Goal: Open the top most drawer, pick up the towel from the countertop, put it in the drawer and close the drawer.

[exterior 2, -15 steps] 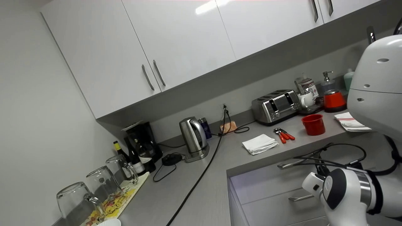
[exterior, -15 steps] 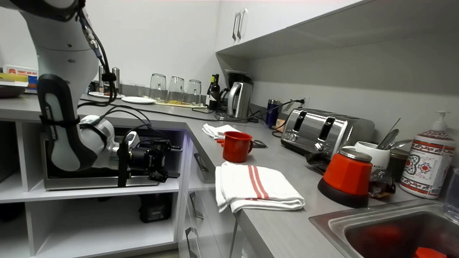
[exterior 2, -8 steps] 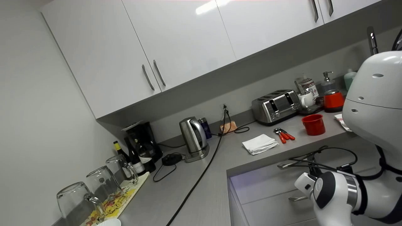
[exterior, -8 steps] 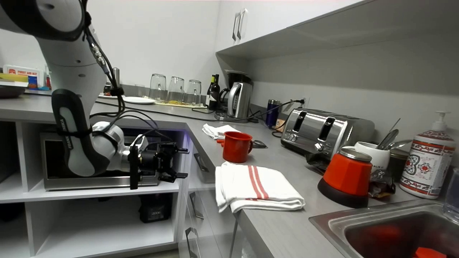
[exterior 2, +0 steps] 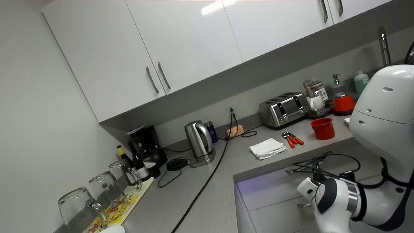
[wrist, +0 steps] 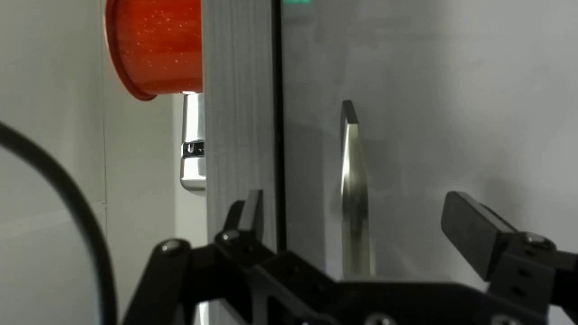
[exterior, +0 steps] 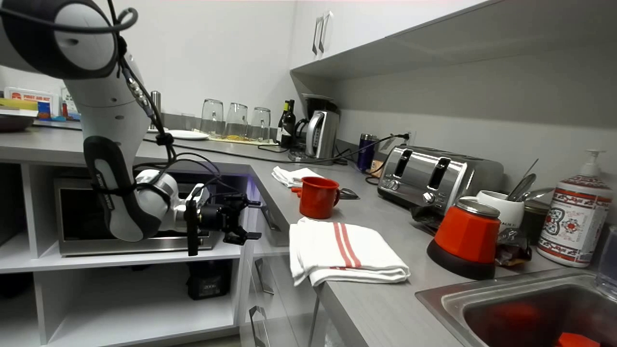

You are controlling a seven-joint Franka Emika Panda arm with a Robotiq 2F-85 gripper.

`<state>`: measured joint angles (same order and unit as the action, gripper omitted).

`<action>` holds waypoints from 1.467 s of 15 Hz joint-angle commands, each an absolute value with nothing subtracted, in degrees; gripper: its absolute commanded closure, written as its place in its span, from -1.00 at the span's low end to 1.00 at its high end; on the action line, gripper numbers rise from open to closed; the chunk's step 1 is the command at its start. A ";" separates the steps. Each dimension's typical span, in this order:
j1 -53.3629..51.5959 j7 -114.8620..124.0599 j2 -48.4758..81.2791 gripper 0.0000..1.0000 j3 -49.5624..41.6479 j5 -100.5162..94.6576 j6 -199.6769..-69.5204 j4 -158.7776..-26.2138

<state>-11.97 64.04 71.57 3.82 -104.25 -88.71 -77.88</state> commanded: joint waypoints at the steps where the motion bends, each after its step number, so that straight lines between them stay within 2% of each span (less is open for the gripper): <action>1: -11.73 60.93 75.87 -1.00 3.06 -103.97 -89.46 -70.90; 4: -11.21 59.39 77.63 -0.94 2.63 -103.35 -89.97 -67.80; 5: -10.98 58.87 78.08 -0.81 2.56 -102.98 -90.06 -66.85; 6: -10.80 58.51 78.40 -0.44 2.53 -102.63 -90.33 -66.17; 8: -10.36 57.95 78.95 -0.25 2.48 -101.89 -90.58 -64.74; 16: -10.14 57.49 79.57 0.94 1.55 -99.06 -90.46 -62.21; 18: -11.13 58.70 79.23 1.00 1.20 -99.04 -88.63 -63.07; 22: -12.58 60.48 78.64 0.96 0.66 -99.50 -87.63 -65.54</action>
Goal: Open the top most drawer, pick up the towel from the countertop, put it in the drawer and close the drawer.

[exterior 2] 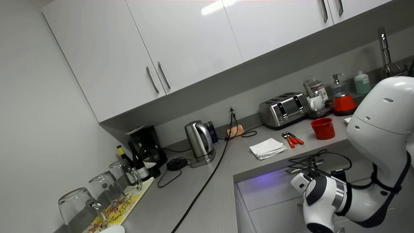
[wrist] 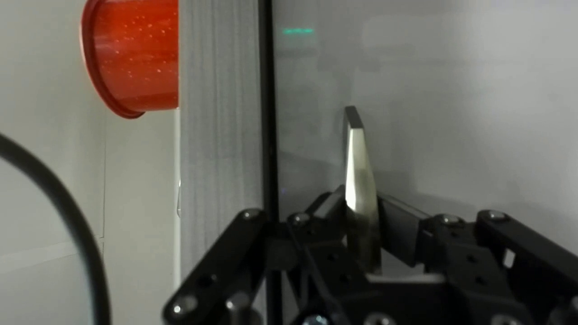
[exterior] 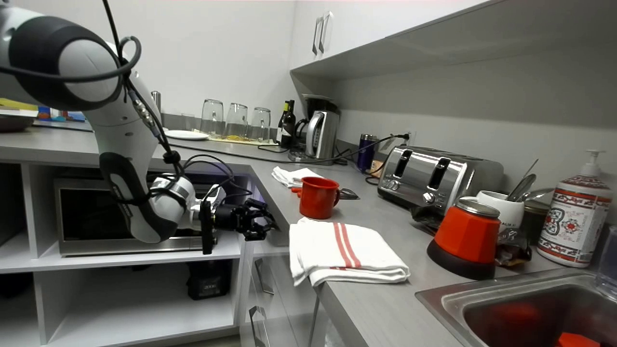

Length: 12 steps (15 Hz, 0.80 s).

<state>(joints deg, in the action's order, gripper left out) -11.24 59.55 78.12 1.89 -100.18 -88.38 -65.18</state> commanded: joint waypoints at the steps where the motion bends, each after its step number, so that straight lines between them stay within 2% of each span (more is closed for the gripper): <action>1: -12.51 60.95 78.24 0.96 1.40 -100.37 -86.70 -66.75; 12: -16.64 68.59 73.95 0.96 2.13 -102.40 -83.42 -78.93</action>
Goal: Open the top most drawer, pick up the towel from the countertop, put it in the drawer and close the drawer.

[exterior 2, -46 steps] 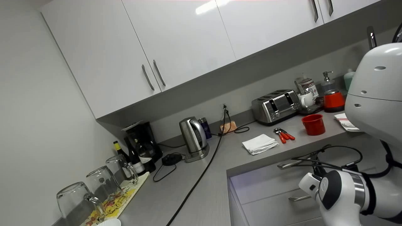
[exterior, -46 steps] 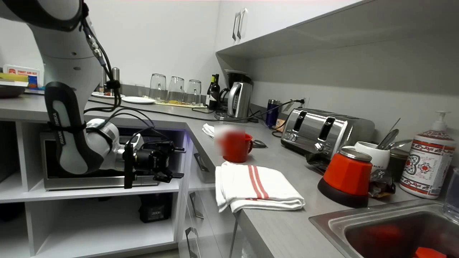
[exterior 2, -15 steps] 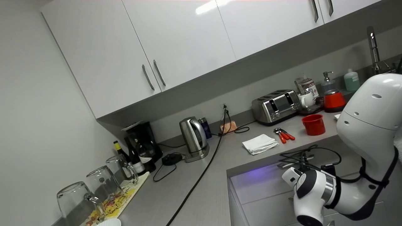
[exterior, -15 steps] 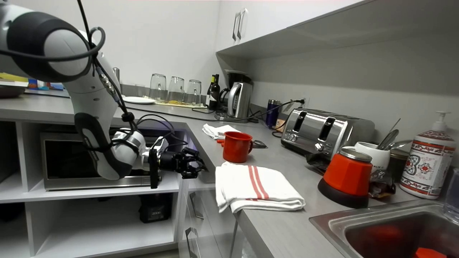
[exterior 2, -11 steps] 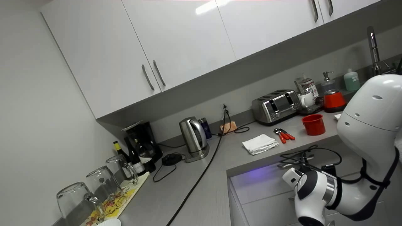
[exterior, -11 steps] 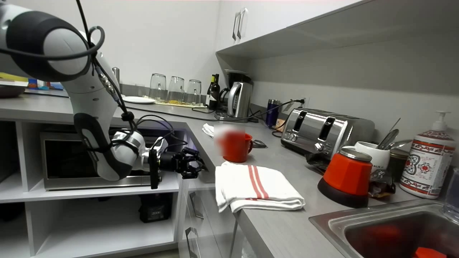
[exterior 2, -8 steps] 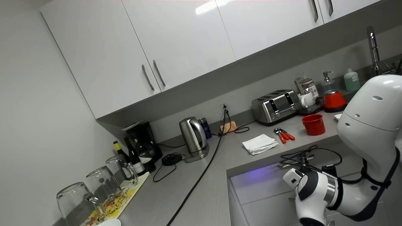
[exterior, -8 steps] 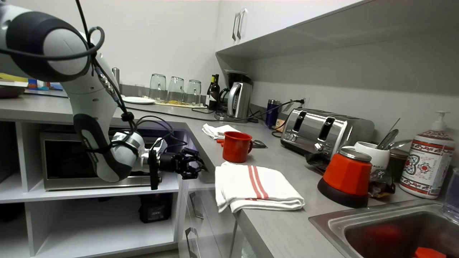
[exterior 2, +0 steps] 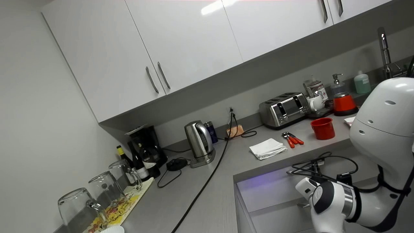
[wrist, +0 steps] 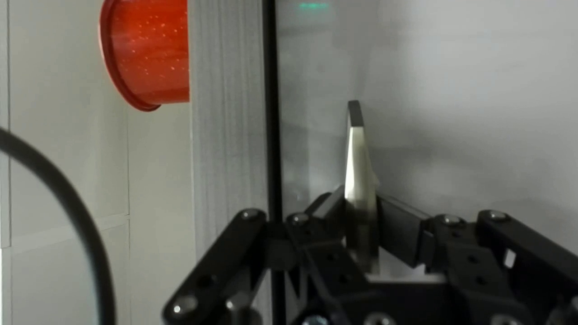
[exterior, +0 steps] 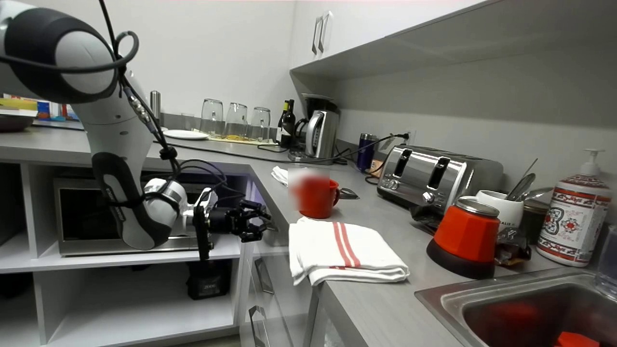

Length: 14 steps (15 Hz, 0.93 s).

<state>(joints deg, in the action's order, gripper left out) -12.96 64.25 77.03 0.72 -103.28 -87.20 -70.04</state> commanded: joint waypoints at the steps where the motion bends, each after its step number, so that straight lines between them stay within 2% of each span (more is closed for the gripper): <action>1: -17.22 69.28 73.31 0.96 2.17 -102.76 -83.07 -80.45; 10: -18.69 74.38 67.09 0.96 4.31 -107.70 -82.37 -93.45; 14: -21.30 76.25 65.12 0.96 9.15 -106.59 -75.84 -99.53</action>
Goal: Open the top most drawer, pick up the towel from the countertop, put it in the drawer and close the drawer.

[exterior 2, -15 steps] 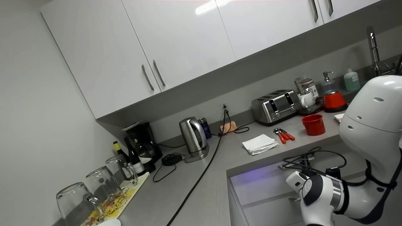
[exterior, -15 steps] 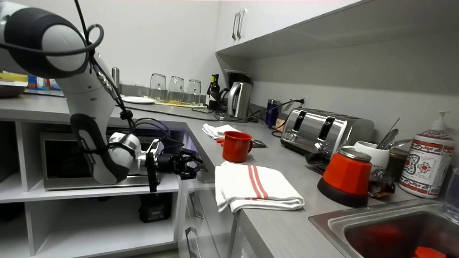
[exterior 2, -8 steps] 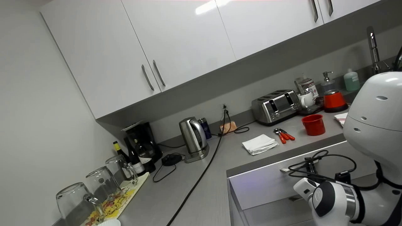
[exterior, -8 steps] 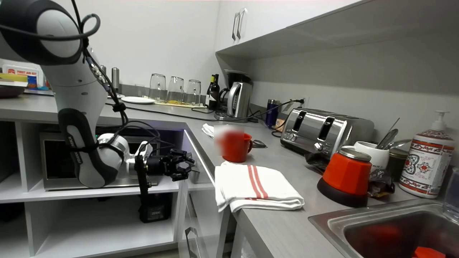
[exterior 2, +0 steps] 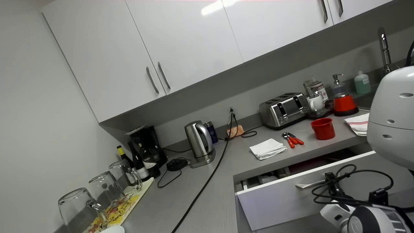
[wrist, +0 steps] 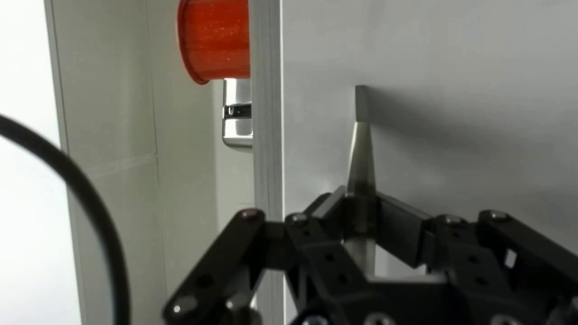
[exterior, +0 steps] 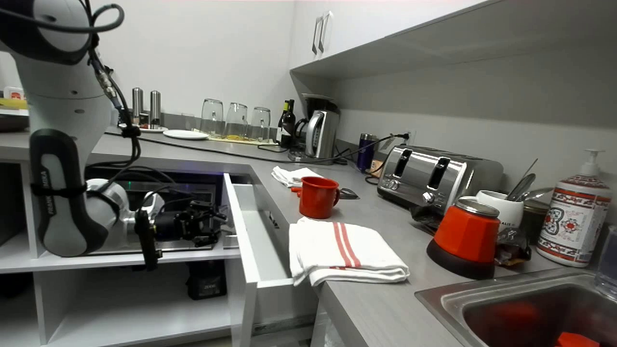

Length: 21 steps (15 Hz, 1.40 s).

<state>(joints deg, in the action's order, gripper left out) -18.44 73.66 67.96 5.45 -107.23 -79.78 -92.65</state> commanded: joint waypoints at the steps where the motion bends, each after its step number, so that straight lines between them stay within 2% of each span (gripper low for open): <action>1: -21.55 76.11 65.21 0.96 10.44 -105.90 -74.13 -99.59; 10: -23.13 75.53 65.80 0.96 15.16 -102.62 -67.00 -96.58; 11: -23.37 75.50 65.61 0.33 15.16 -102.94 -67.00 -97.18; 12: -23.48 75.64 65.44 0.31 15.23 -103.08 -67.00 -97.60; 20: -26.09 77.37 63.58 -0.90 16.84 -104.59 -66.55 -103.04; 21: -26.39 77.50 63.37 -0.98 17.05 -104.66 -66.35 -103.39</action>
<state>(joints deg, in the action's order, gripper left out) -25.26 76.19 65.56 16.67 -104.10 -67.63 -100.05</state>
